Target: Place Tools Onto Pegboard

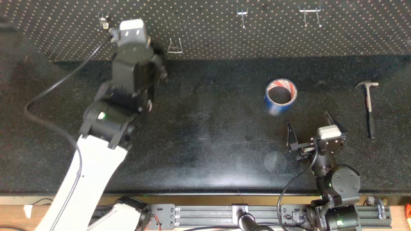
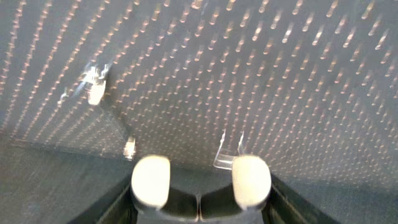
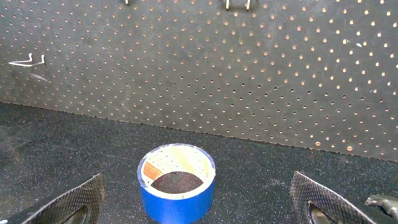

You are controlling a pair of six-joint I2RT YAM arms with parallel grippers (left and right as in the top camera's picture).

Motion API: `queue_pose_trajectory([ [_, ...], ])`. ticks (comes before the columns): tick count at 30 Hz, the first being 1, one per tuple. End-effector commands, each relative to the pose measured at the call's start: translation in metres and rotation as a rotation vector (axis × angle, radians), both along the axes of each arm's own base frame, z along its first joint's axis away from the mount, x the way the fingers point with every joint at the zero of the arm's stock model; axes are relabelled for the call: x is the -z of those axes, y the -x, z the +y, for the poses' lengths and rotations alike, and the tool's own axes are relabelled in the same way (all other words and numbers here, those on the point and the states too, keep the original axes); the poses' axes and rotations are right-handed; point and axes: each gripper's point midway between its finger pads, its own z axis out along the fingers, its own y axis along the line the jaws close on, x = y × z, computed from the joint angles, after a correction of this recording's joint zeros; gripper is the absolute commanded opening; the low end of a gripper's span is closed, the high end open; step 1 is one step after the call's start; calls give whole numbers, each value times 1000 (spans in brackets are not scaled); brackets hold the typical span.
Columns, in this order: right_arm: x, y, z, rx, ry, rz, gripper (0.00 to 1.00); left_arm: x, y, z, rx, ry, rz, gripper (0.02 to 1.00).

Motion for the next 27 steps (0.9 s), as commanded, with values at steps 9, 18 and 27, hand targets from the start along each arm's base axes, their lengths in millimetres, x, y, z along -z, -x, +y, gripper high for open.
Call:
queue_pose_trajectory([
  [9,1,0,-1,1,13,-2,976,5,-82,-44,109,8,-156,27],
  [18,1,0,-1,1,13,-2,976,40,-84,-47,127,-18,-48,25],
  [27,1,0,-1,1,13,-2,976,61,-87,-36,94,-62,12,25],
])
